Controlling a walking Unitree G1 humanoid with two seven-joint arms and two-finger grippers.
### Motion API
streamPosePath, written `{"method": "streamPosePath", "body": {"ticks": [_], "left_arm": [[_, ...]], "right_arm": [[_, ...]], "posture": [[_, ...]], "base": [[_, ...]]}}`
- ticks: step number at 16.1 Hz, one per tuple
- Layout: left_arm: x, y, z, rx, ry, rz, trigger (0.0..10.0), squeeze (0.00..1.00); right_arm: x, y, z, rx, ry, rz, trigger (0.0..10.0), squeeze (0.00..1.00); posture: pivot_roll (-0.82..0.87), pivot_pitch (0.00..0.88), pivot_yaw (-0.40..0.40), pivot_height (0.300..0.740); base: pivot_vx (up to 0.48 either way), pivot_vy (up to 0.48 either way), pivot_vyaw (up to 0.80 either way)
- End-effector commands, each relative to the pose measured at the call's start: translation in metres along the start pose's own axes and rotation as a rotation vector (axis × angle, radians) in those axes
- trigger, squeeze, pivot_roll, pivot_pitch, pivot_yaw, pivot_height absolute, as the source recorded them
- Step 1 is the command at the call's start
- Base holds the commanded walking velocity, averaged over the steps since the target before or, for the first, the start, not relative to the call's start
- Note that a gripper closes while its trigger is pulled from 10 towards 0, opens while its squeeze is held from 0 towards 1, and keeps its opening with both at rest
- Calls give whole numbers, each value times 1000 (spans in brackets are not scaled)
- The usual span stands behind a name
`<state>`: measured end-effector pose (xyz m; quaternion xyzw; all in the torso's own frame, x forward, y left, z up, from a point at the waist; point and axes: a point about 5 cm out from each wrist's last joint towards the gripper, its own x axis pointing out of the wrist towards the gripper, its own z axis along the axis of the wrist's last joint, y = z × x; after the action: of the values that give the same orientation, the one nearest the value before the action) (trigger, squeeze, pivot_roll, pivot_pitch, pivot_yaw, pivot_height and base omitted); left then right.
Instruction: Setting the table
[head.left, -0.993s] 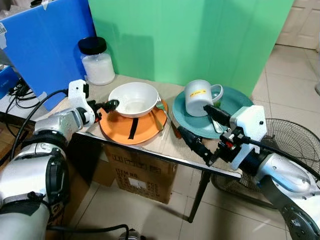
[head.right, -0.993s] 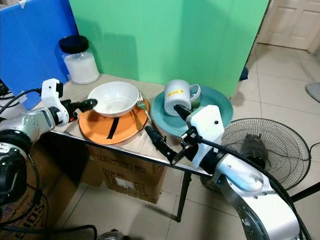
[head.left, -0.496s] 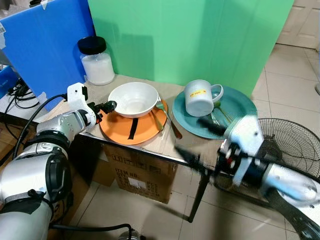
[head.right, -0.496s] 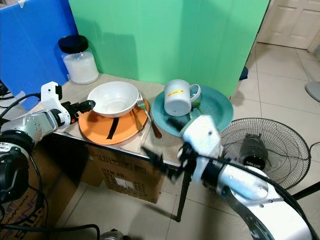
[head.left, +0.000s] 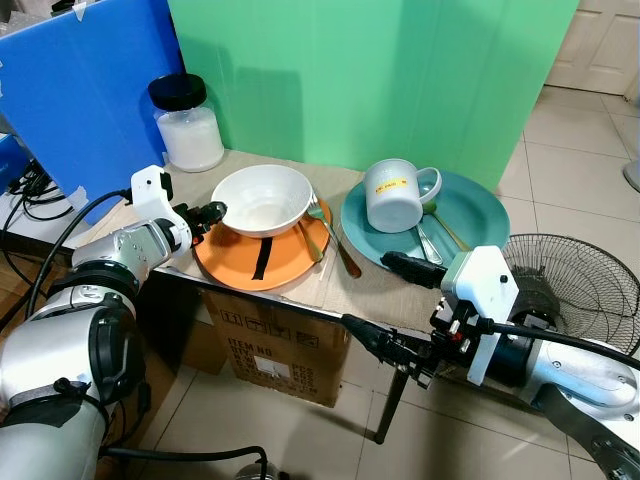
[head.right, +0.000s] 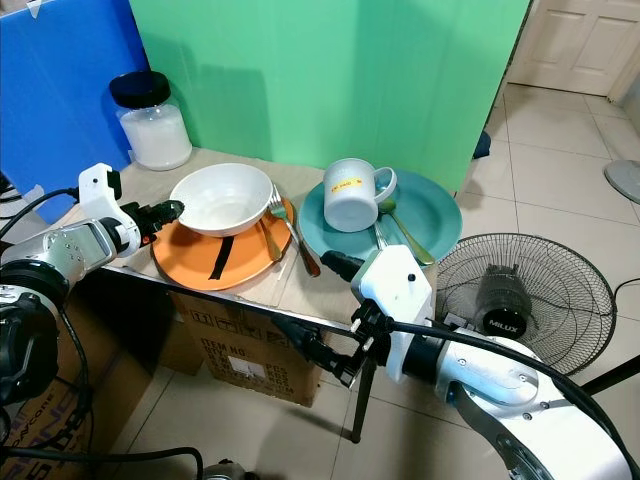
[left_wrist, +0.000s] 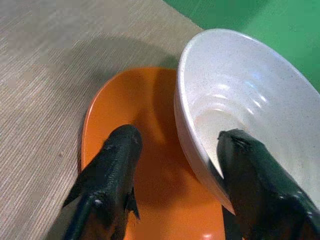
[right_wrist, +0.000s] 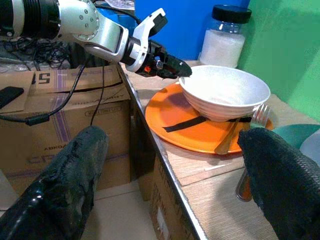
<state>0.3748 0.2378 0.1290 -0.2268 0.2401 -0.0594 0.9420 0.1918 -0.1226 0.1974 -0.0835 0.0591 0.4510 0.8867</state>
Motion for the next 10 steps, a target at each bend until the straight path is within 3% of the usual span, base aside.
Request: {"method": "streamPosePath", "body": {"ticks": [1,10], "left_arm": [[2,-4,-3,-11,27,0,0,0],[2,1,-17,-98,75,27,0,0]], "right_arm": [[-1,2,1,-6,5,19,10000,0],[3,0,1,-24,5,17,10000,0]], "posture": [[-67,0,67,740],[-59,0,68,740]], "base": [[0,0,0],[0,0,0]]}}
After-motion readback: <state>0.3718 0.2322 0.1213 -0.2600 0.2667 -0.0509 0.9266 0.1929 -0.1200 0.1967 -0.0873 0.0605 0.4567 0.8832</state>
